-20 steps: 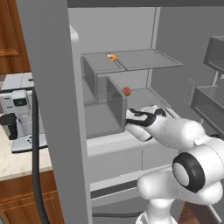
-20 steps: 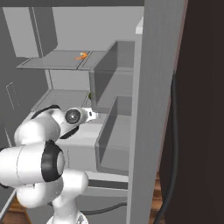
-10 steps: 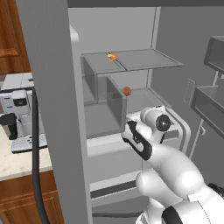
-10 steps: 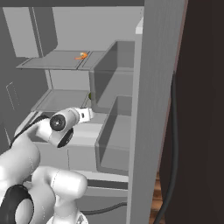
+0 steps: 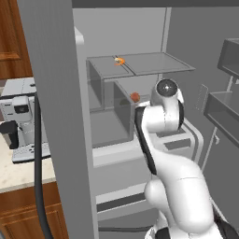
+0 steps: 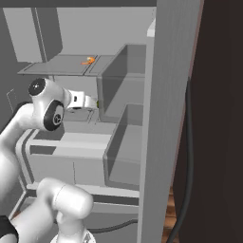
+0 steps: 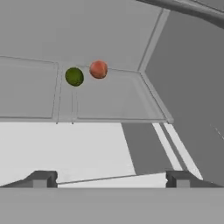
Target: Transport the chicken drumstick and lime to the fridge. Place the chicken drumstick on the rack containing meat and place the lime on the rack containing the vegetable, ensuring meats and vegetables are on different racks.
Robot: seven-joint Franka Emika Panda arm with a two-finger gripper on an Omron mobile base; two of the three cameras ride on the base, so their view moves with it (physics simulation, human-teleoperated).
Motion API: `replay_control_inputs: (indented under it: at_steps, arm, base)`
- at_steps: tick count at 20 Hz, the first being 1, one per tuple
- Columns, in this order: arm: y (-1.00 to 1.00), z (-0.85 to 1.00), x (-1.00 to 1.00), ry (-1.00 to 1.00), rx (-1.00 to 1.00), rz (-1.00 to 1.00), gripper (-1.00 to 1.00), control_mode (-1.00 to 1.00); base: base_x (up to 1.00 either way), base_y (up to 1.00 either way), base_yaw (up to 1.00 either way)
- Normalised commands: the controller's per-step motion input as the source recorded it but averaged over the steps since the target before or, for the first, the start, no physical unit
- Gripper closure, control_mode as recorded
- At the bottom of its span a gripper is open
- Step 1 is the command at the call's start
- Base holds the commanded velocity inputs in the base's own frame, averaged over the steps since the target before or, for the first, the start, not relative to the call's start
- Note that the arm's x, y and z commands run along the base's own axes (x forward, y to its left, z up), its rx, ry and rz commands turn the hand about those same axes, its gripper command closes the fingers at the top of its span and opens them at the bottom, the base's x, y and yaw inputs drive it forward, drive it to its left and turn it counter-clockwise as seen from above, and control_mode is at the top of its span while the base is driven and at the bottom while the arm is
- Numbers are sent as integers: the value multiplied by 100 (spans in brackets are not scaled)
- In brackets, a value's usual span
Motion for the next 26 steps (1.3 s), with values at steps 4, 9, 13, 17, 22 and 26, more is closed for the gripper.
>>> replay_control_inputs:
  at_steps: [4, 9, 13, 17, 22, 26]
  arm:
    - [-24, 100, -57, 46, 3, -6, -100, -100]
    - [-6, 23, -92, 14, 2, -1, -100, -100]
    - [0, 0, -100, -8, 0, 0, -100, -100]
    - [0, 0, -77, -8, 0, 0, -100, -100]
    - [0, -5, -52, -5, 0, 3, -100, -100]
    - [0, -2, -50, -20, 3, 6, -100, -100]
  base:
    - [0, 0, 0]
    - [0, 0, 0]
    - [0, 0, 0]
    - [0, 0, 0]
    - [0, 0, 0]
    - [0, 0, 0]
